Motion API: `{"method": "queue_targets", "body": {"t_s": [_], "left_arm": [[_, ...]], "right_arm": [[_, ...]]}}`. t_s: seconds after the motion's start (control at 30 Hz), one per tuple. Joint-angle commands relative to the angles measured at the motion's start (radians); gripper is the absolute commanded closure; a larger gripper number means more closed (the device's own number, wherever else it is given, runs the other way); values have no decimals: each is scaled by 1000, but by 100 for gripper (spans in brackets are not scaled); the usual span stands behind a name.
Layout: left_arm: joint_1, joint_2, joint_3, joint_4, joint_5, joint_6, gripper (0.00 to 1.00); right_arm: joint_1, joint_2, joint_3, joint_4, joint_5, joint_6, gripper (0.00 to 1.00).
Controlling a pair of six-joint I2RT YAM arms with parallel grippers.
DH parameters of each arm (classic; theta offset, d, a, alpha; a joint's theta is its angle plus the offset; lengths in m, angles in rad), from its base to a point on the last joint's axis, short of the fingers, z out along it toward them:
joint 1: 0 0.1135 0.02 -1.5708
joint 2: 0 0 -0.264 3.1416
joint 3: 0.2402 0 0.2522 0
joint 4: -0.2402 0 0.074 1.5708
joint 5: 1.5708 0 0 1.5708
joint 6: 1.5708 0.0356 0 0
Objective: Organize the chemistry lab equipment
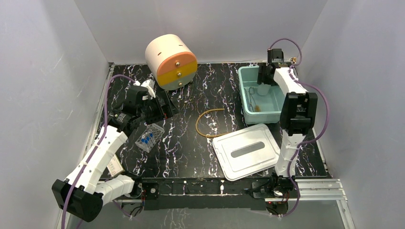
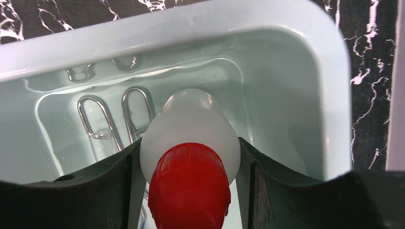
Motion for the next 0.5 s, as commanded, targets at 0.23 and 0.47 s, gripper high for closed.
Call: {"method": "queue_targets", "body": {"t_s": [0.23, 0.47], "left_arm": [[0, -24, 12, -1, 27, 8, 2], [0, -27, 20, -2, 31, 1, 2]], "right_arm": [[-5, 69, 169, -118, 0, -9, 30], [-5, -19, 188, -120, -65, -13, 17]]}}
